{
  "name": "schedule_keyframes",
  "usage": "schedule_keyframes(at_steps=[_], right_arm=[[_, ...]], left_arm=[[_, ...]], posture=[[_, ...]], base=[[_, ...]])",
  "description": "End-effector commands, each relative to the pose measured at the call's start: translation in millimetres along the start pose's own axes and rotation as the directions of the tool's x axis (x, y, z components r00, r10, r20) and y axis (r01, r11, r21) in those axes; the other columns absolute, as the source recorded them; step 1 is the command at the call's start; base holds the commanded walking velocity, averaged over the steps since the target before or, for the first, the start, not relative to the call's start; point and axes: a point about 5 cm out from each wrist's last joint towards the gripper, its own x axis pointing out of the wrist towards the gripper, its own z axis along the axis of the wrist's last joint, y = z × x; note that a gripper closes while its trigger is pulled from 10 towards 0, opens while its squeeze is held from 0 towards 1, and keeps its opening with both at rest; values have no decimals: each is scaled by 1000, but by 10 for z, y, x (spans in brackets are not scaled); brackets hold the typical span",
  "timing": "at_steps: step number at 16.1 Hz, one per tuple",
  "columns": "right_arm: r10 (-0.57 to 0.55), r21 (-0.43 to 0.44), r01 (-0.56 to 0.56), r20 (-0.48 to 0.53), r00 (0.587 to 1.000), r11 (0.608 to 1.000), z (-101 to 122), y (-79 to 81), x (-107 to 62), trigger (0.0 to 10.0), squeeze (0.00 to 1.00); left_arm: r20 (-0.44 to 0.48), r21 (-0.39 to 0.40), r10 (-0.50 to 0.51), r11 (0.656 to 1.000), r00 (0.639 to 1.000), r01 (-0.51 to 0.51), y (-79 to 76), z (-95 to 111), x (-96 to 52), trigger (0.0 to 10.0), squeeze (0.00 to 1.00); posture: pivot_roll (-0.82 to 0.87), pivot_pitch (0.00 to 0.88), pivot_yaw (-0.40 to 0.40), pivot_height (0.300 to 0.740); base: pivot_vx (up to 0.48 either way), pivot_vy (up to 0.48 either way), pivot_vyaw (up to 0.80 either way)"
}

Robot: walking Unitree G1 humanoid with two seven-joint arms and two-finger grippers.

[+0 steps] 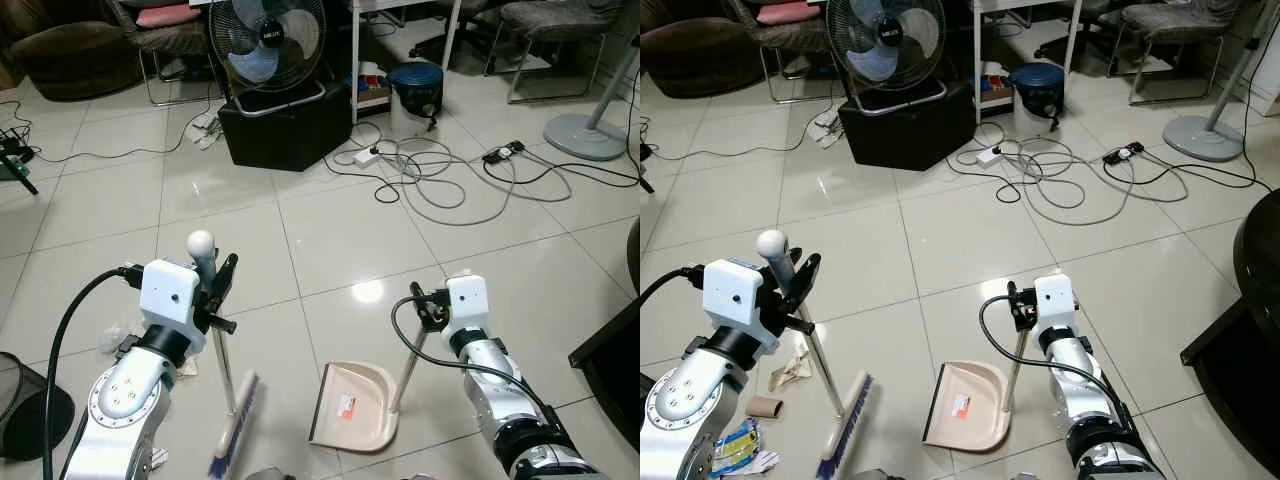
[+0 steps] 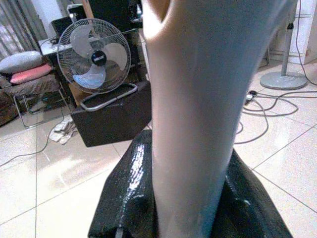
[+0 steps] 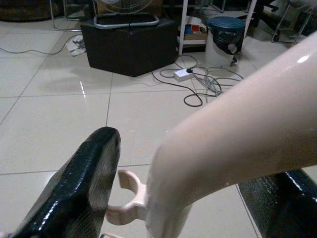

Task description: Sweep floor

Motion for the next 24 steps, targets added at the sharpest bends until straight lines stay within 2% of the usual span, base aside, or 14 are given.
schedule_keyframes(at_steps=[1,11,14,15,20,21,23,24], right_arm=[[6,-6,-6,2,1000,1000,2,24,9,2353,0],[2,-14,-2,4,1000,1000,3,15,19,1373,0],[-1,-16,1,1,1000,1000,-1,8,19,549,0],[-1,-17,1,0,1000,1000,-1,8,19,0,0],[-17,-5,17,-7,1000,1000,-9,2,23,0,0],[-26,-3,26,-6,1000,1000,-6,-7,25,0,0],[-157,38,156,27,987,987,61,-169,31,0,0],[-188,52,186,38,981,981,83,-208,32,0,0]], left_arm=[[35,26,2,1000,999,-3,31,100,-9,10000,0],[40,27,2,1000,999,-3,21,105,-26,10000,0],[39,31,-5,1000,999,3,18,100,-30,10000,0],[39,32,-6,999,999,5,15,100,-29,10000,0],[41,28,-13,1000,999,12,-16,87,-11,10000,0],[43,27,-13,1000,999,12,-19,85,-4,10000,0],[66,20,-6,1000,998,5,-35,87,84,10000,0],[72,18,-3,1000,997,1,-37,87,117,10000,0]], posture=[[65,78,103,740],[72,73,97,740],[69,67,96,740],[69,67,96,740],[60,43,90,740],[58,41,89,740],[36,2,69,740],[22,0,60,740]], base=[[0,0,0],[0,0,0],[0,0,0],[0,0,0],[0,0,0],[0,0,0],[0,0,0],[0,0,0]])
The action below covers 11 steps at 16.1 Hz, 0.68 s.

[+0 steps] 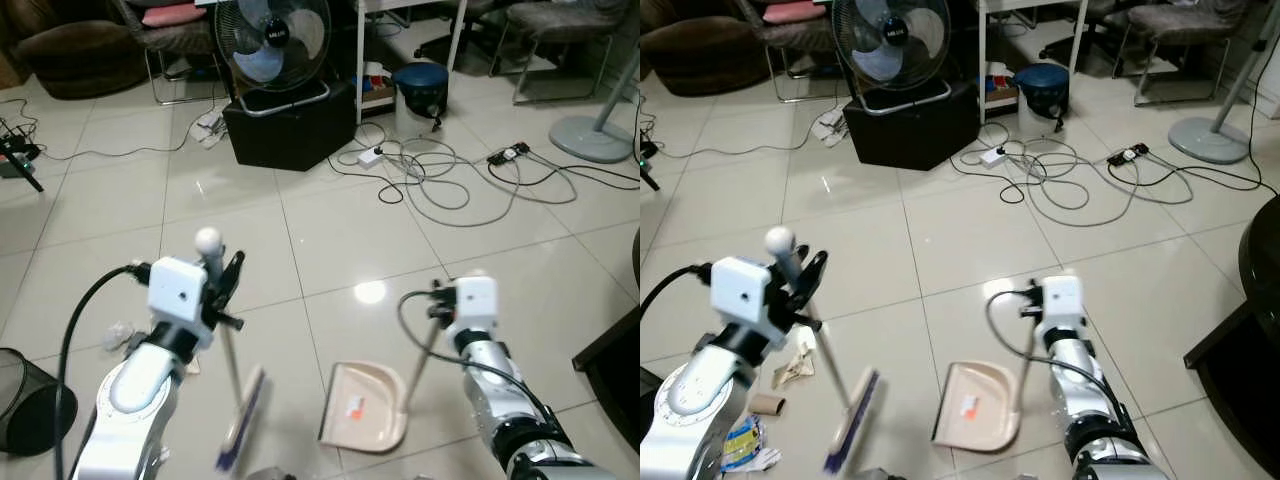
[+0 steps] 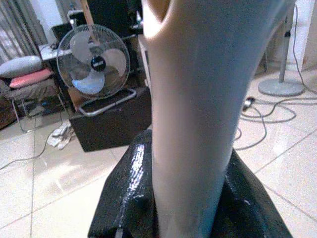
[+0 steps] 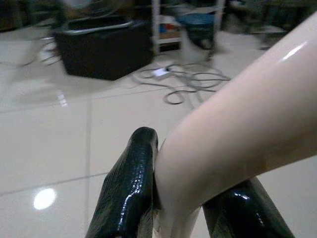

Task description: Sweep floor

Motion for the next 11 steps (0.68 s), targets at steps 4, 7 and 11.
schedule_keyframes(at_steps=[4,7,11], right_arm=[[-43,-11,46,181,983,999,281,-107,-6,0,0],[-24,-32,33,258,966,999,397,-114,-109,0,0],[70,-29,-65,315,946,997,689,-22,-177,0,0]], left_arm=[[-2,-34,25,999,1000,-25,22,-29,175,10000,0],[-18,-60,45,997,999,-46,29,-87,254,10000,0],[-40,-66,74,995,996,-77,47,-112,305,10000,0]], posture=[[-55,0,48,740],[-90,0,46,740],[-104,0,46,740]], base=[[0,0,0],[0,0,0],[0,0,0]])
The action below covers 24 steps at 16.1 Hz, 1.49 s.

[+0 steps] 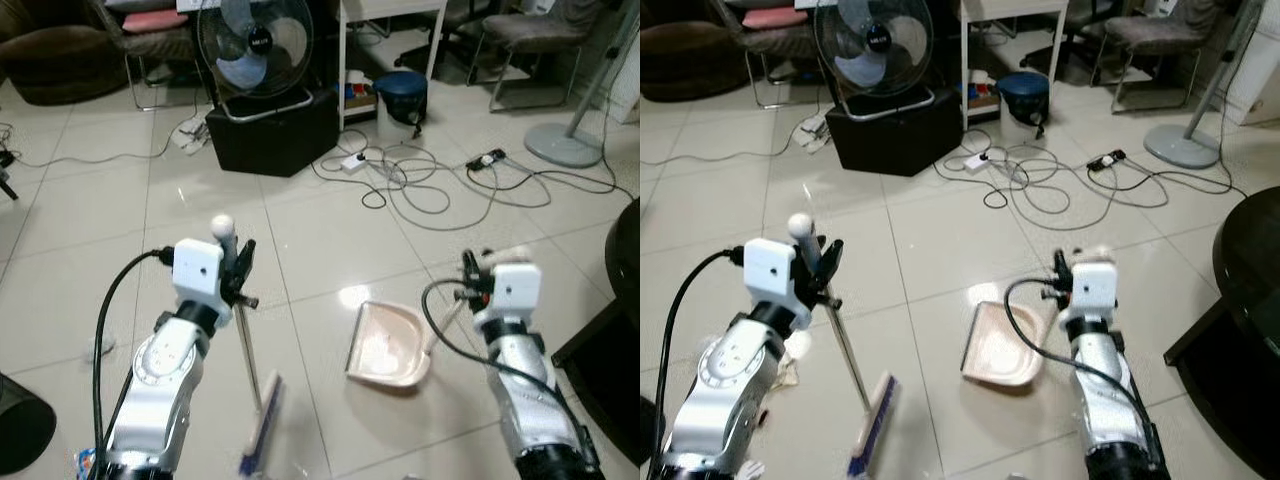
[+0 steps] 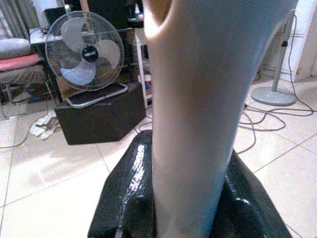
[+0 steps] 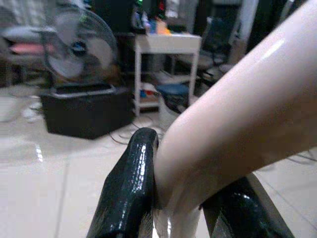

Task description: Sweep floor

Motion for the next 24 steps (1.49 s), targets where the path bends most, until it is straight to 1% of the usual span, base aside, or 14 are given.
schedule_keyframes(at_steps=[1,2,4,5,7,8,10,11,12,14,16,18,20,24], right_arm=[[43,43,-44,40,998,998,184,81,88,4980,0],[65,74,-70,68,996,995,277,115,127,10000,0],[117,79,-125,93,989,989,417,190,157,10000,0],[195,80,-205,118,974,976,505,291,155,10000,0],[281,104,-294,129,951,950,576,385,124,10000,0],[303,113,-315,116,946,942,609,387,101,10000,0],[307,116,-318,101,946,941,628,336,98,10000,0],[313,65,-318,83,946,946,621,320,95,10000,0],[306,56,-310,70,950,949,606,312,94,10000,0],[287,26,-287,9,958,958,529,316,72,10000,0],[258,24,-258,-26,966,966,472,345,47,10000,0],[243,44,-242,-25,970,969,474,393,20,10000,0],[234,41,-233,-11,972,972,500,445,18,10000,0],[190,35,-189,0,982,981,531,450,41,10000,0]], left_arm=[[19,5,30,1000,999,-30,52,62,24,10000,0],[24,7,37,999,999,-37,51,78,32,10000,0],[37,28,48,998,998,-49,44,99,54,10000,0],[44,32,63,997,997,-65,37,106,68,10000,0],[51,37,69,997,996,-71,26,111,80,10000,0],[54,47,66,997,996,-69,16,114,82,10000,0],[51,47,73,996,996,-75,14,108,72,10000,0],[48,45,83,995,995,-85,23,106,65,10000,0],[46,44,88,995,995,-90,28,105,62,10000,0],[13,88,112,990,994,-112,63,60,35,10000,0],[0,102,122,987,993,-121,73,28,0,10000,0],[7,93,122,988,993,-122,54,64,-9,10000,0],[15,86,116,989,993,-117,24,103,3,10000,0],[16,114,134,984,991,-135,19,117,-10,10000,0]], posture=[[-105,0,44,740],[-106,0,42,740],[-108,0,41,740],[-111,0,40,740],[-111,0,40,740],[-111,0,38,740],[-112,0,36,740],[-113,0,34,740],[-112,0,33,740],[-109,0,31,740],[-106,0,28,740],[-102,0,25,740],[-98,0,21,740],[-80,0,-4,740]], base=[[0,0,0],[0,0,0],[0,0,0],[0,0,0],[0,0,0],[0,0,0],[0,0,0],[0,0,0],[0,0,0],[0,0,800],[0,0,800],[0,0,800],[0,0,800],[0,0,800]])
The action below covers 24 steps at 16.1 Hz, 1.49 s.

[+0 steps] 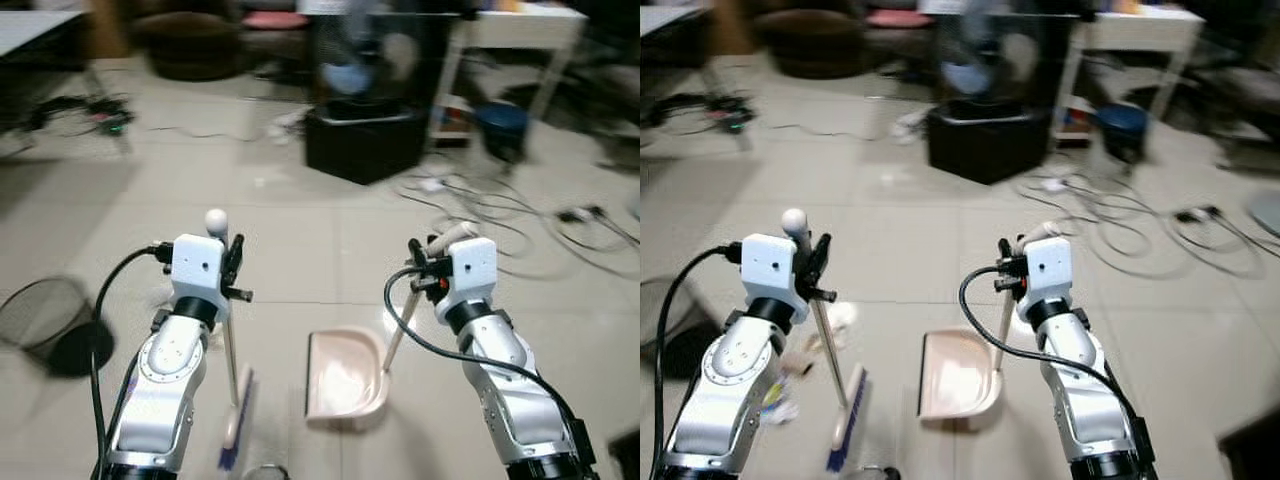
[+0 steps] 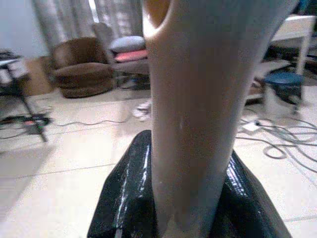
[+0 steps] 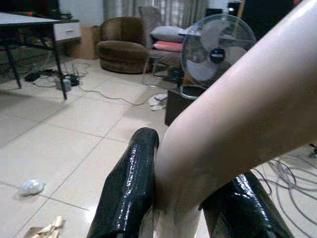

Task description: Sweep floor

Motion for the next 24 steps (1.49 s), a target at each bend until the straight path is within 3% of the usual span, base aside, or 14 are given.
schedule_keyframes(at_steps=[1,11,15,18,24], right_arm=[[-9,-7,10,72,997,1000,179,3,68,10000,0],[-43,69,43,-8,999,997,43,24,24,10000,0],[-48,95,50,-15,999,994,33,29,44,10000,0],[-60,119,65,-39,997,991,-4,23,50,10000,0],[-37,85,40,-30,999,996,16,46,79,10000,0]], left_arm=[[32,21,19,1000,999,-20,10,96,-6,10000,0],[26,60,-48,997,999,47,-87,153,43,10000,0],[34,65,-50,997,998,48,-78,184,100,10000,0],[37,66,-48,997,998,46,-70,198,129,10000,0],[38,64,-28,998,999,26,-54,187,142,10000,0]], posture=[[-74,0,-6,740],[-79,0,41,740],[-80,0,44,740],[-83,0,46,740],[-73,0,22,740]], base=[[0,0,800],[0,0,800],[0,381,800],[0,456,0],[0,464,0]])
